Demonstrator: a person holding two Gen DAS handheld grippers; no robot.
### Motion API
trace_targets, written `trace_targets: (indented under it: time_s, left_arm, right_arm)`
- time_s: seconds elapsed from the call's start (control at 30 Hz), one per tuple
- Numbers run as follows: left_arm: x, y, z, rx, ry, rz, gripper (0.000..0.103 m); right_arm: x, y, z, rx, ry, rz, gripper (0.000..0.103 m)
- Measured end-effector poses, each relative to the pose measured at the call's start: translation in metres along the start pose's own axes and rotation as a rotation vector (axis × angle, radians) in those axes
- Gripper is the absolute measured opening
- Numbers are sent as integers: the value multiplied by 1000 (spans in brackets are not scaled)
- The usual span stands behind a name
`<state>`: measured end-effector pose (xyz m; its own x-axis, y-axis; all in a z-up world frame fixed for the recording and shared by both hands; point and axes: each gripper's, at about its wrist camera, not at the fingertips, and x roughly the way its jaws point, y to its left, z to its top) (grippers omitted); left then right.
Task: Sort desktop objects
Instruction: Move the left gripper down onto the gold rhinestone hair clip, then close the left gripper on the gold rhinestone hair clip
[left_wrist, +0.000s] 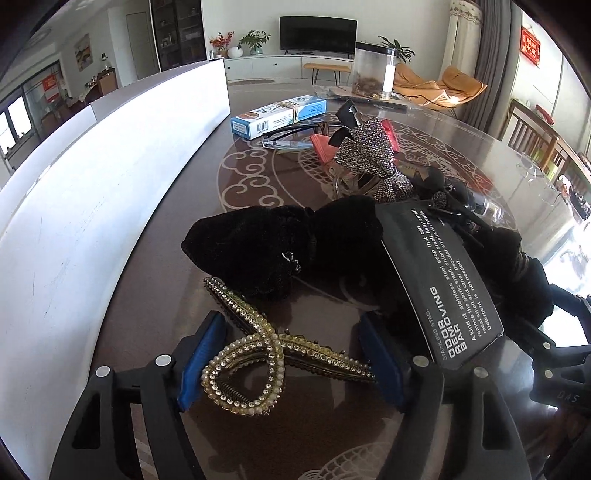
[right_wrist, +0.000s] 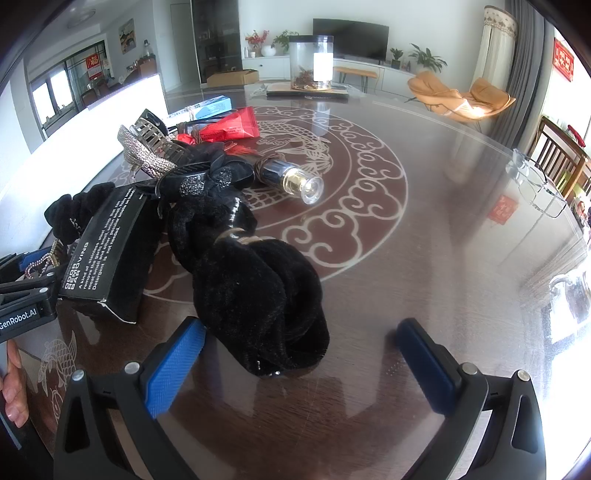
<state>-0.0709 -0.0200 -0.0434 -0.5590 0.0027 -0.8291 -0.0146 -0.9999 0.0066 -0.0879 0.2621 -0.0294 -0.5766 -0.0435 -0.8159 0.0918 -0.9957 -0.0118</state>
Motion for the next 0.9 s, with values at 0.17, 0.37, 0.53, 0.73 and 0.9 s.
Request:
trace_targets:
  time_s: [0.17, 0.37, 0.53, 0.73, 0.9]
  left_arm:
    - [1, 14, -2, -71, 7, 37, 85]
    - [0, 17, -5, -82, 4, 55, 87]
    - [0, 17, -6, -83, 3, 58, 88]
    - [0, 17, -6, -83, 3, 57, 89]
    - [0, 17, -6, -83, 3, 58, 89]
  right_arm:
    - [0, 0, 0, 0, 0, 0, 103]
    - [0, 0, -1, -1, 0, 0, 103]
    - [0, 0, -1, -1, 0, 0, 103]
    - [0, 0, 0, -1, 0, 0, 103]
    - [0, 0, -1, -1, -1, 0, 103]
